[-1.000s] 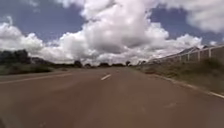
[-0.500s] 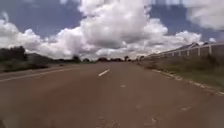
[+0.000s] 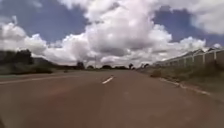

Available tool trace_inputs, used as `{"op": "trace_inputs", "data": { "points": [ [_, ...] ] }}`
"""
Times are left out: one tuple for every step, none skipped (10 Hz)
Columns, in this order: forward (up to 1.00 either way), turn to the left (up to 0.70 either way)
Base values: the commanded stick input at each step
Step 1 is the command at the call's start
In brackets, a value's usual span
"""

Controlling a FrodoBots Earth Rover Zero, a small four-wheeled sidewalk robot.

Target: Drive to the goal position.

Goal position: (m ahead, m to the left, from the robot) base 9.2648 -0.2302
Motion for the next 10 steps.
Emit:
{"op": "trace_inputs", "data": {
  "points": [
    [1.0, 0.0],
    [1.0, -0.11],
    [1.0, -0.32],
    [1.0, -0.3],
    [1.0, -0.21],
    [1.0, -0.11],
    [1.0, -0.02],
    [1.0, 0.0],
    [1.0, 0.0],
    [1.0, 0.0]
  ]
}}
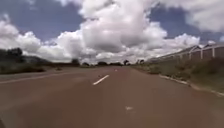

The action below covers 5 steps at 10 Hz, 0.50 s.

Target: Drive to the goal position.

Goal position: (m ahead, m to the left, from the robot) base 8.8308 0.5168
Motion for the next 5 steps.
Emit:
{"op": "trace_inputs", "data": {
  "points": [
    [1.0, 0.0],
    [1.0, -0.02],
    [1.0, -0.04],
    [1.0, -0.19],
    [1.0, -0.08]
  ]
}}
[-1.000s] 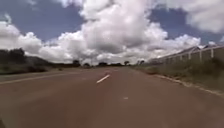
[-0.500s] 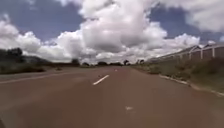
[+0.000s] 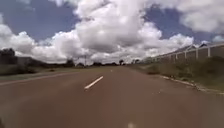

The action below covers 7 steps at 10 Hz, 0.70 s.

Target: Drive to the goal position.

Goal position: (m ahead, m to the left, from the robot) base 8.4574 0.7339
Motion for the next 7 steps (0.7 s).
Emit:
{"op": "trace_inputs", "data": {
  "points": [
    [1.0, -0.03],
    [1.0, 0.0],
    [1.0, 0.0],
    [1.0, 0.0],
    [1.0, 0.0],
    [1.0, 0.0],
    [1.0, 0.0]
  ]
}}
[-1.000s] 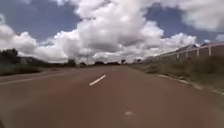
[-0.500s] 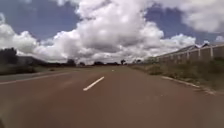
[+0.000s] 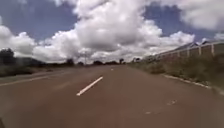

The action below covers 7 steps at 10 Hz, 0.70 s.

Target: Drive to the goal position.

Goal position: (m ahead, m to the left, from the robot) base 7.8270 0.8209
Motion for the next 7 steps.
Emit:
{"op": "trace_inputs", "data": {
  "points": [
    [1.0, 0.0],
    [1.0, -0.29],
    [1.0, -0.15],
    [1.0, 0.0],
    [1.0, 0.0],
    [1.0, 0.0],
    [1.0, 0.0]
  ]
}}
